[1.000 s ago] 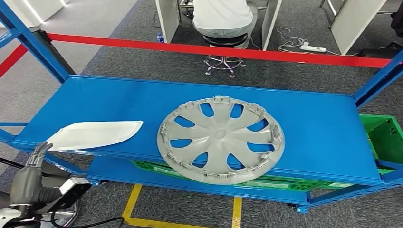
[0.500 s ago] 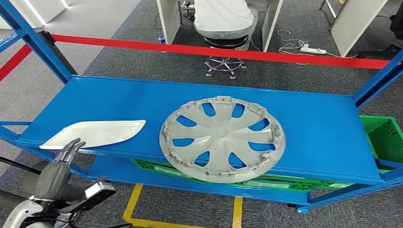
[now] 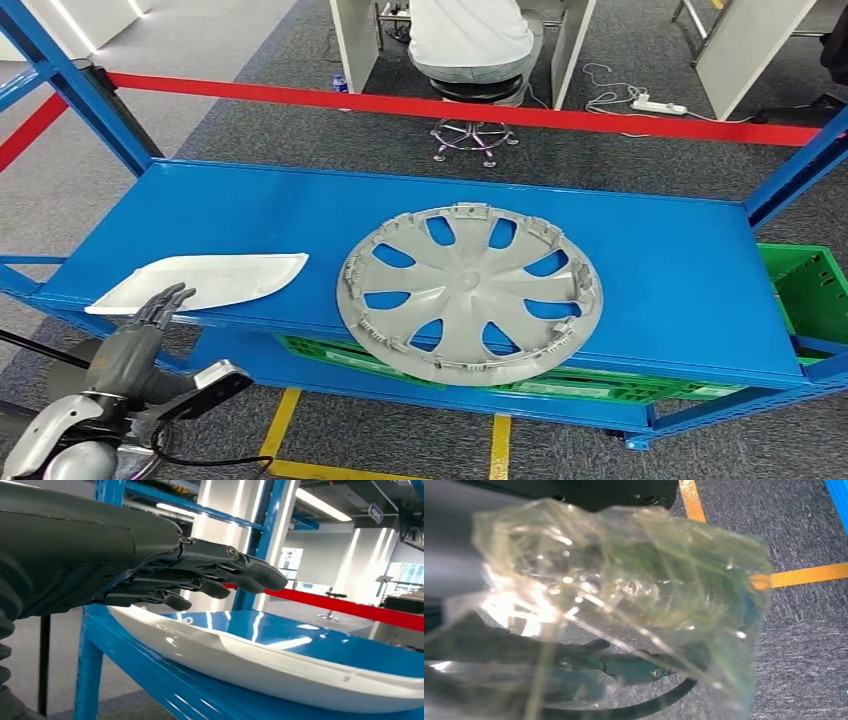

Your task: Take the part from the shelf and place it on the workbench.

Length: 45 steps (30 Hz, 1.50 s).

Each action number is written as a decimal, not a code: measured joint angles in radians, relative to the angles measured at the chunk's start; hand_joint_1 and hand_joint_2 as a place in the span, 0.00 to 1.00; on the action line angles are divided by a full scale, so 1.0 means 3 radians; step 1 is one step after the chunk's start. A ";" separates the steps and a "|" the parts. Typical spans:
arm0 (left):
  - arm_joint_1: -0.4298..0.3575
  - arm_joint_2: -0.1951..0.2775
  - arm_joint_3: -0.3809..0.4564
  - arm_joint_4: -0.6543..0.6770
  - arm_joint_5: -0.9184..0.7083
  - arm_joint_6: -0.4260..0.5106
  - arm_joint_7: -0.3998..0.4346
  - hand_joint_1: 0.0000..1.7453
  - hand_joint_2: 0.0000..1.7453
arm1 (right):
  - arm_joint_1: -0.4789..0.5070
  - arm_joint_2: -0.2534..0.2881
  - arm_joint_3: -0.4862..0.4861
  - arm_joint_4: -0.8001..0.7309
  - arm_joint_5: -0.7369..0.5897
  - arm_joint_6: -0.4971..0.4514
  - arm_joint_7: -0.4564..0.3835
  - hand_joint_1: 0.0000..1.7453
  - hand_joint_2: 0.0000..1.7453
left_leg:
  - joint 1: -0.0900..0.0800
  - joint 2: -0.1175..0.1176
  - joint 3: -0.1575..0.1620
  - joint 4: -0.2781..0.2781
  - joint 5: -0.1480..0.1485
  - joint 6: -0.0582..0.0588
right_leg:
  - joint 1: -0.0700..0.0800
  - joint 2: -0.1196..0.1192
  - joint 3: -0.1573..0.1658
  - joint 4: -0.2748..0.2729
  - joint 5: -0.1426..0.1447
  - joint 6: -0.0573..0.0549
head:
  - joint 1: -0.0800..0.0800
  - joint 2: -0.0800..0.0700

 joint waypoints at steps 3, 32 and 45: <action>-0.0078 0.0015 -0.0008 0.0035 -0.0194 0.0014 0.0194 0.00 1.00 | -0.0002 0.0000 -0.0010 0.0000 0.0031 0.0003 0.0001 0.00 0.00 | 0.0000 0.0000 0.0000 0.0000 0.0000 0.0000 | 0.0000 -0.0001 0.0000 0.0000 0.0000 0.0000 | 0.0000 0.0000; -0.0541 0.0314 0.0481 0.0597 -0.0317 -0.0139 0.0509 0.00 1.00 | -0.0035 0.0001 -0.0067 0.0000 0.0201 -0.0006 0.0059 0.00 0.00 | 0.0000 0.0000 0.0002 0.0000 0.0000 0.0000 | 0.0001 0.0000 0.0003 -0.0001 0.0000 0.0000 | 0.0000 0.0000; -0.1254 0.0416 0.0321 0.1321 -0.0483 -0.0316 0.0473 0.00 1.00 | -0.0087 0.0001 -0.0082 0.0000 0.0342 -0.0007 0.0115 0.00 0.00 | 0.0000 0.0000 0.0011 0.0000 0.0001 -0.0001 | 0.0001 -0.0002 0.0007 -0.0001 0.0004 -0.0001 | 0.0000 0.0000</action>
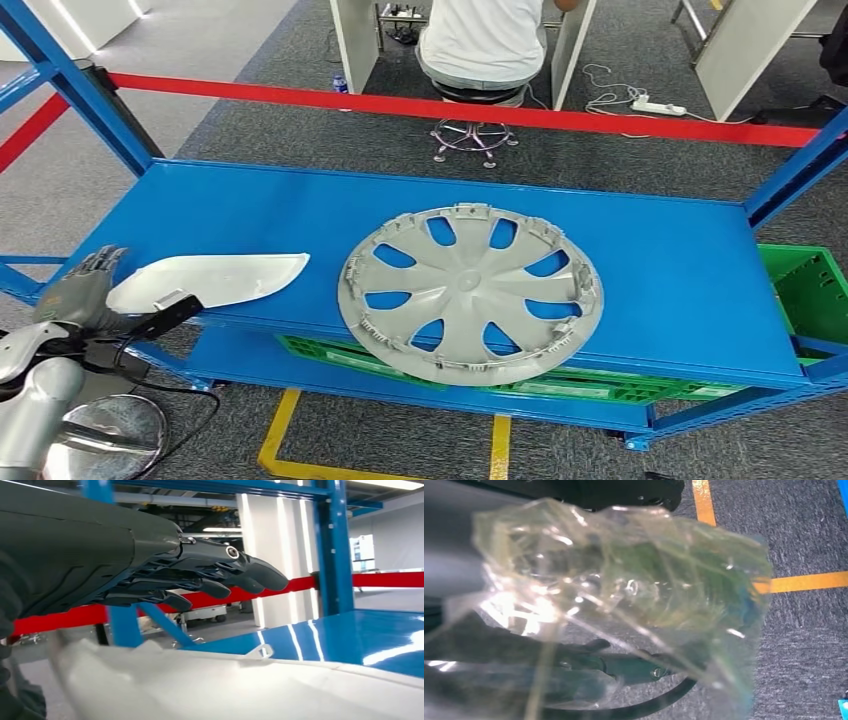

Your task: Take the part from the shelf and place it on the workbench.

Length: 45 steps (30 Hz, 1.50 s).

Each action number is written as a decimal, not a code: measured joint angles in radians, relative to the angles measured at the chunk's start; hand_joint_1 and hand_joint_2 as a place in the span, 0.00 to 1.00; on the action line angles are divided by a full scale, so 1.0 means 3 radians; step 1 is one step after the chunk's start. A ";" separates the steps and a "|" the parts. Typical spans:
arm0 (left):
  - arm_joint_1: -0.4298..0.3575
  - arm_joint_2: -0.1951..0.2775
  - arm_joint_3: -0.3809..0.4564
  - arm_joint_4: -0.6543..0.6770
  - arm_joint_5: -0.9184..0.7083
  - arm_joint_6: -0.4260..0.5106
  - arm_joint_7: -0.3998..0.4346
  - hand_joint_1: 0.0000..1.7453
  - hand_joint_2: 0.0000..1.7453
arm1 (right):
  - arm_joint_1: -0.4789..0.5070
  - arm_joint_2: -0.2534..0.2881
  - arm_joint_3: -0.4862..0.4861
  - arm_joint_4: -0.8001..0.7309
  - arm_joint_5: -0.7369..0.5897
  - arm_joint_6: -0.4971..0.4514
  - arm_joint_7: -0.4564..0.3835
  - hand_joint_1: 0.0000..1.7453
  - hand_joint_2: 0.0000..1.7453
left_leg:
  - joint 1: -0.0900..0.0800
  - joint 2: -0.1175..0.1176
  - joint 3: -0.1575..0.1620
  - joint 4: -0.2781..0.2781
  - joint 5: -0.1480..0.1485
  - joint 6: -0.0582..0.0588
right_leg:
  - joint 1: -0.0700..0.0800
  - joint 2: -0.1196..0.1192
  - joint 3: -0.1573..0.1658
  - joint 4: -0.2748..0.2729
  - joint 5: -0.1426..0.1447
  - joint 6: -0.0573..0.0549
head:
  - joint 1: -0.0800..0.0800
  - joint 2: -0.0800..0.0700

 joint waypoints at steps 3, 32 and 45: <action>-0.0190 0.0004 -0.0114 0.0183 -0.0070 -0.0016 -0.0046 0.00 1.00 | -0.0005 0.0000 -0.0001 0.0000 0.0035 0.0000 0.0010 0.00 0.00 | -0.0001 0.0000 0.0003 0.0001 0.0000 0.0000 | 0.0000 -0.0001 0.0000 0.0000 0.0000 0.0000 | 0.0000 0.0000; -0.0572 -0.0087 -0.0673 0.0720 -0.0005 -0.0178 -0.0280 1.00 1.00 | -0.0056 -0.0001 -0.0001 0.0000 0.0163 0.0027 0.0051 0.00 0.00 | -0.0001 0.0004 0.0003 0.0001 0.0000 0.0000 | 0.0000 0.0005 0.0000 -0.0001 0.0001 0.0001 | 0.0000 0.0000; -0.0642 -0.0088 -0.0713 0.0750 0.0004 -0.0175 -0.0292 1.00 1.00 | -0.0060 -0.0001 -0.0001 0.0000 0.0164 0.0030 0.0054 0.00 0.00 | -0.0001 0.0004 0.0003 0.0001 0.0000 0.0000 | -0.0001 0.0006 0.0006 -0.0001 0.0001 0.0001 | 0.0000 0.0000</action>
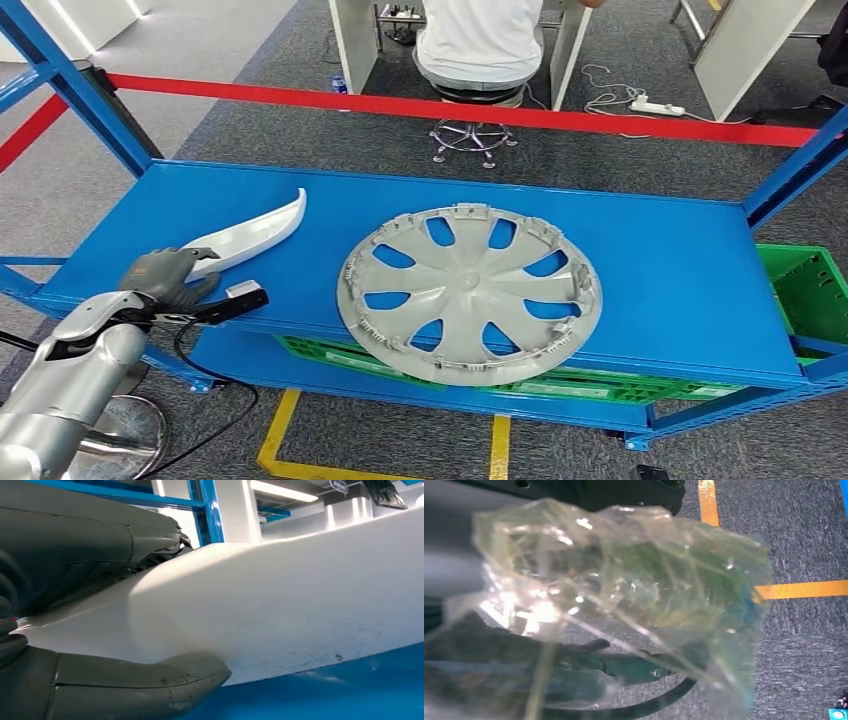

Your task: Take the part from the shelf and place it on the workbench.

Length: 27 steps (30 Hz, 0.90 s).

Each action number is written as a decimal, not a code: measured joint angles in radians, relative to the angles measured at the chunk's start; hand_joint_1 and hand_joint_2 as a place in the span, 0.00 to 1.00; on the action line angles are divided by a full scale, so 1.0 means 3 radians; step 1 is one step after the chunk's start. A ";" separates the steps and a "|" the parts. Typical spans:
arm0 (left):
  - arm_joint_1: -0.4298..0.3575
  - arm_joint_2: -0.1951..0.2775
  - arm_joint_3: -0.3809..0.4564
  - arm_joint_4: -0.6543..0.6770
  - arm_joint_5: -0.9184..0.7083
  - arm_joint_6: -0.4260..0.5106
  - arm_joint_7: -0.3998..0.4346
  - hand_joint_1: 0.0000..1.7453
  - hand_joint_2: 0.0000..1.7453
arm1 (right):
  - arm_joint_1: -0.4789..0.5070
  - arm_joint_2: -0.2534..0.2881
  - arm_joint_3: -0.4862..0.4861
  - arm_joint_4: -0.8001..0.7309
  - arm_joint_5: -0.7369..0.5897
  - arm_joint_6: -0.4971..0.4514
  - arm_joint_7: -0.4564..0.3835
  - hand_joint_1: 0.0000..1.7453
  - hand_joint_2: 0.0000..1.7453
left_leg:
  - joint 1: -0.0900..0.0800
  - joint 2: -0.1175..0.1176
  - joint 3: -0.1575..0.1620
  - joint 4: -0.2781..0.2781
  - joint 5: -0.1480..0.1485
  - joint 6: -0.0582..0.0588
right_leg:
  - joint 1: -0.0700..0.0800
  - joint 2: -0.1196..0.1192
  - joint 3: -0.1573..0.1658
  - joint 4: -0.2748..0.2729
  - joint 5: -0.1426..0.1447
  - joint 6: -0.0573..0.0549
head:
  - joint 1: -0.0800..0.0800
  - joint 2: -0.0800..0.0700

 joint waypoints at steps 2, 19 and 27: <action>0.0000 0.0000 -0.0005 0.0002 0.0010 -0.0003 -0.0005 1.00 1.00 | 0.0000 0.0000 0.0000 0.0000 0.0003 0.0000 0.0000 0.00 0.00 | 0.0000 0.0000 0.0000 0.0000 0.0000 0.0000 | 0.0000 0.0000 0.0000 0.0000 0.0000 0.0000 | 0.0000 0.0000; 0.0557 -0.0069 0.0005 -0.0699 0.0390 0.0542 -0.0462 1.00 1.00 | 0.0010 0.0000 -0.0042 0.0000 0.0054 -0.0038 -0.0041 0.00 0.00 | 0.0000 0.0004 0.0003 0.0000 -0.0002 0.0000 | 0.0000 0.0005 -0.0002 -0.0002 -0.0001 0.0000 | 0.0000 0.0000; 0.1278 -0.0266 -0.0070 -0.1764 0.0505 0.0852 -0.0729 1.00 1.00 | 0.0060 0.0006 -0.0115 0.0001 0.0029 -0.0068 -0.0124 0.00 0.00 | -0.0006 0.0004 0.0010 -0.0029 0.0027 0.0058 | -0.0018 0.0006 0.0007 -0.0057 0.0033 0.0055 | -0.0002 0.0000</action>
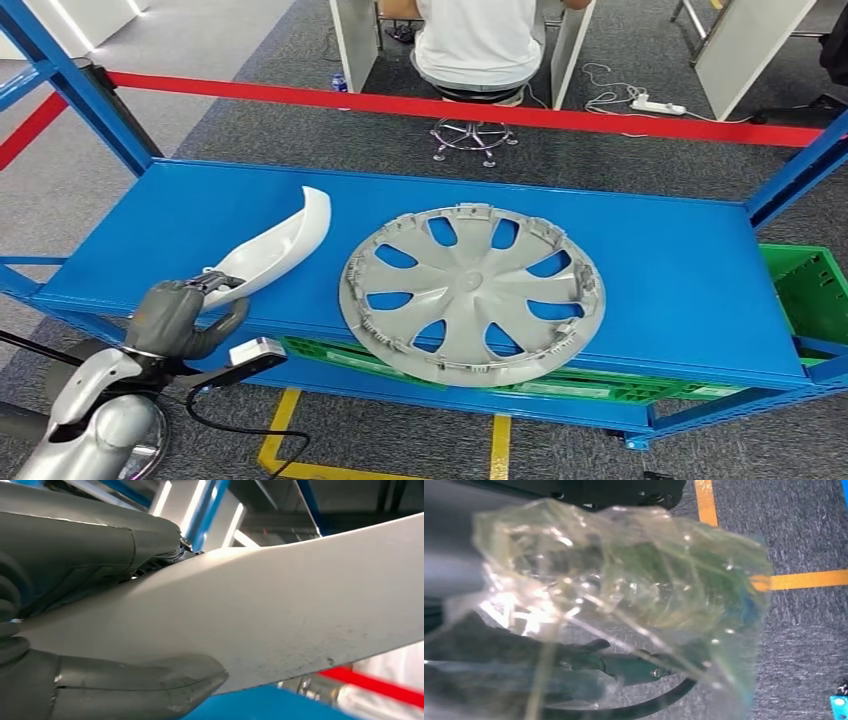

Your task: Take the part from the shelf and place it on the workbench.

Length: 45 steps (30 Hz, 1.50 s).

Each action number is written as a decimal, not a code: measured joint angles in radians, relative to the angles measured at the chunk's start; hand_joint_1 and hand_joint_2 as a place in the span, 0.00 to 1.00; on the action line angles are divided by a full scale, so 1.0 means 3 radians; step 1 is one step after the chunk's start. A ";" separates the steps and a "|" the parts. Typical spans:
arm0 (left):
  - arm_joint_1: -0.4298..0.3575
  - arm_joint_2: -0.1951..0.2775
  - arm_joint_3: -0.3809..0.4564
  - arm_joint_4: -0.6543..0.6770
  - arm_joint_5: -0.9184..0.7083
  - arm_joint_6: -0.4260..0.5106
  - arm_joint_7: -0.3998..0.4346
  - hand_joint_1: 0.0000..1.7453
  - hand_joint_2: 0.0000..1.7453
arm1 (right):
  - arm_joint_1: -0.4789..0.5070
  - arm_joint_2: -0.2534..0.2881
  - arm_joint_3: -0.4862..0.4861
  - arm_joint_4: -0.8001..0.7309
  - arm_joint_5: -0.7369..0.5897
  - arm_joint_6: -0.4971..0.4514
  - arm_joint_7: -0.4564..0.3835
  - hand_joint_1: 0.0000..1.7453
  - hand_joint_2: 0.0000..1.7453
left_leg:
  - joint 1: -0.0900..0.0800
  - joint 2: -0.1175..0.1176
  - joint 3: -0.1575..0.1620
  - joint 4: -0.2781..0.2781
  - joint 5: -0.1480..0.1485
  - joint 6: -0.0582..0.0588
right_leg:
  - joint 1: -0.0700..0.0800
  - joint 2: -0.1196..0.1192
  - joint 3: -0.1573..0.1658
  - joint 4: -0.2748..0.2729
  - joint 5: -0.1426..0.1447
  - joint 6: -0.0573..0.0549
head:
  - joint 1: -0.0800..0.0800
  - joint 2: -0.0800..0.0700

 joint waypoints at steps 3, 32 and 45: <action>0.0169 -0.0073 -0.0060 -0.0269 -0.0081 0.0175 -0.0060 1.00 1.00 | 0.0008 0.0002 -0.0029 -0.0001 -0.0005 -0.0022 -0.0029 0.00 0.00 | 0.0032 0.0025 0.0056 -0.0157 0.0112 0.0055 | 0.0007 -0.0004 -0.0081 0.0120 -0.0103 0.0035 | 0.0019 0.0000; 0.0808 -0.0231 -0.0253 -0.0917 -0.0174 0.0711 -0.0184 1.00 1.00 | 0.0066 0.0029 -0.0288 0.0004 -0.0123 -0.0092 -0.0073 0.00 0.00 | -0.0011 0.0075 0.0049 -0.0051 0.0014 0.0019 | -0.0019 -0.0057 -0.0301 0.0060 0.0247 0.0015 | 0.0023 0.0000; 0.0871 -0.0259 -0.0321 -0.0937 -0.0185 0.0780 -0.0186 1.00 1.00 | 0.0049 0.0026 -0.0296 0.0000 -0.0095 -0.0082 -0.0099 0.00 0.00 | -0.0009 0.0208 -0.0425 0.0060 0.0387 -0.0042 | 0.0005 -0.0146 0.0351 -0.0099 -0.0265 0.0041 | 0.0034 0.0000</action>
